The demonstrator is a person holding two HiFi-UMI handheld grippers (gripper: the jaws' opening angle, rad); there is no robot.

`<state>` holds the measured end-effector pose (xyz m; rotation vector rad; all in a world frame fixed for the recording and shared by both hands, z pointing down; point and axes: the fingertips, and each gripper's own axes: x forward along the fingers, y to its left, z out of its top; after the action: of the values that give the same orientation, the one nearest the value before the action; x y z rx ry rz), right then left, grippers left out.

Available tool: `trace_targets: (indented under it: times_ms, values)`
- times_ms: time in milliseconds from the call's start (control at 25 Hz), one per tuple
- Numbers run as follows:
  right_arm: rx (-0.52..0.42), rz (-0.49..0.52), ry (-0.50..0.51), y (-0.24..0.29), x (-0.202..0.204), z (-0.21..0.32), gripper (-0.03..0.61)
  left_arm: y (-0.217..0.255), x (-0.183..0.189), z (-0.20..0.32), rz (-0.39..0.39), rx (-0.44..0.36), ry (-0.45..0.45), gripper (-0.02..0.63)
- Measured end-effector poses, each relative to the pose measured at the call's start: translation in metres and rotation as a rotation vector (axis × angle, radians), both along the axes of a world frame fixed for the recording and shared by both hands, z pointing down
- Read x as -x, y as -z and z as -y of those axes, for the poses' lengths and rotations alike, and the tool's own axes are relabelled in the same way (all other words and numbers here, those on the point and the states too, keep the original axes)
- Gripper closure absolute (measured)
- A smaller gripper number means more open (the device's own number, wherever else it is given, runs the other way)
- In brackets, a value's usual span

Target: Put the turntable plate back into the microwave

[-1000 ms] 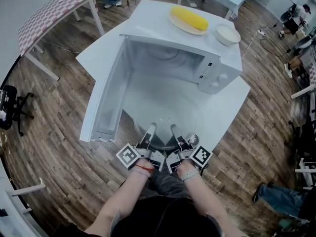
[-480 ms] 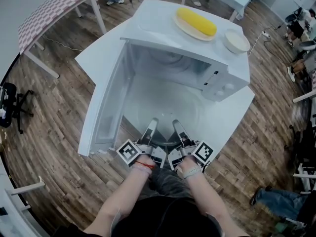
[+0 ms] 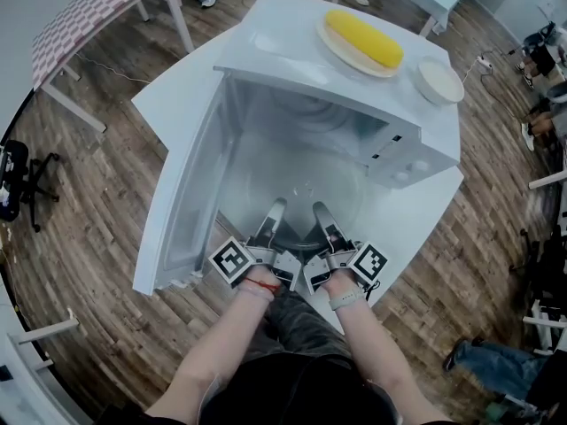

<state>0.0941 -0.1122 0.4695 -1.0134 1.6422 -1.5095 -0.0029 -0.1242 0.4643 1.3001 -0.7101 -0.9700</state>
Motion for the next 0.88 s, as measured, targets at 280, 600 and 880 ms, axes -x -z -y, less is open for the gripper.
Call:
trace_targets:
  times_ms: [280, 600, 880]
  values:
    - [0.006, -0.01, 0.005, -0.003, -0.002, 0.02, 0.535, -0.006, -0.003, 0.019, 0.015, 0.012, 0.008, 0.581]
    - [0.013, -0.052, 0.007, -0.007, -0.004, 0.033, 0.535, -0.01, -0.005, 0.033, 0.047, 0.015, -0.008, 0.583]
    - [0.012, -0.051, -0.004, -0.008, -0.006, 0.043, 0.535, -0.012, -0.007, 0.043, 0.105, 0.009, -0.036, 0.583]
